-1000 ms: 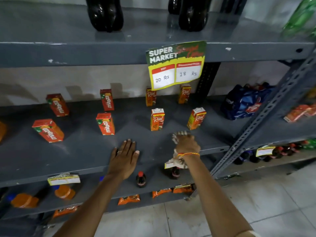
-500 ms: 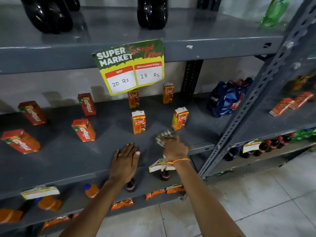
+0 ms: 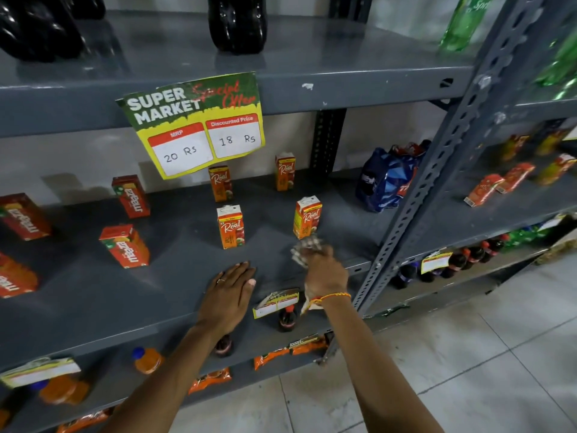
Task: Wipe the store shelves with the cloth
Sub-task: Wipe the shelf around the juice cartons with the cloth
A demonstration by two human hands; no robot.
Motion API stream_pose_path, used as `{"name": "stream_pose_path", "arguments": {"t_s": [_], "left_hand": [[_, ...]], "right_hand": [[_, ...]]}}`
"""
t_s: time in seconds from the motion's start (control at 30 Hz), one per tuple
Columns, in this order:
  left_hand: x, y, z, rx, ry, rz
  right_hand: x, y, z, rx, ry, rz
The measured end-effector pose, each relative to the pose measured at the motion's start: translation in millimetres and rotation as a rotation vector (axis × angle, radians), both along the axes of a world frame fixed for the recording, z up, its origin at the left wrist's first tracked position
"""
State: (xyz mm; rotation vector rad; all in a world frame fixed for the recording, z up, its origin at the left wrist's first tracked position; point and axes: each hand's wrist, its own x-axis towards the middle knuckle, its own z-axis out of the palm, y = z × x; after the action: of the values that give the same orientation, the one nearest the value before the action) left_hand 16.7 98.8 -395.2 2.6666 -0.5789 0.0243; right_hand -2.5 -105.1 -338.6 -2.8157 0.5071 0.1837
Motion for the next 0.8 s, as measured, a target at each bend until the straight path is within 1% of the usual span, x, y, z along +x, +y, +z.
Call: {"name": "stream_pose_path", "arguments": {"t_s": [0.1,0.17,0.23,0.3,0.37,0.43,0.5,0.57,0.6,0.67,0.77,0.8], "left_hand": [[-1.3,2.0,-0.3,0.036,-0.028,-0.003],[2.8,-2.2,2.1,0.041,-0.032,0.002],[11.8,-6.5,4.0,0.054,-0.035,-0.032],[23.4,-8.6,4.0,0.039,-0.031,-0.092],[33.6,-7.6,2.8,0.007,-0.023,-0.126],[38.3,-6.0,0.4,-0.024,-0.039,-0.133],[39.3,-5.7,-2.7,-0.05,-0.061,-0.123],[39.2,-6.1,-5.6,-0.054,-0.079,-0.115],[39.1,-6.3,-6.6,-0.058,-0.09,-0.113],[39.5,-5.9,-8.6,-0.078,-0.105,-0.105],[39.2,-5.9,-12.6,-0.076,-0.12,-0.085],[39.2,-6.3,-13.3,-0.075,-0.123,-0.082]], "right_hand": [[-13.3,-25.6,-2.7,0.058,0.003,-0.237],[-22.6,-34.6,-0.2,0.113,-0.046,-0.316],[-22.3,-39.6,8.5,0.172,-0.151,-0.316],[-7.1,-48.6,23.4,0.185,-0.32,-0.268],[24.2,-65.5,38.0,0.133,-0.477,-0.235],[71.6,-89.9,41.9,0.117,-0.529,-0.22],[125.4,-111.1,37.8,0.052,-0.486,-0.12],[175.7,-122.7,30.4,-0.099,-0.362,0.019],[196.0,-124.3,26.6,-0.128,-0.295,0.067],[230.3,-123.2,13.4,-0.097,-0.221,0.127],[259.1,-127.0,-21.9,-0.015,-0.074,0.14],[264.2,-129.6,-34.9,-0.054,-0.029,0.198]]}}
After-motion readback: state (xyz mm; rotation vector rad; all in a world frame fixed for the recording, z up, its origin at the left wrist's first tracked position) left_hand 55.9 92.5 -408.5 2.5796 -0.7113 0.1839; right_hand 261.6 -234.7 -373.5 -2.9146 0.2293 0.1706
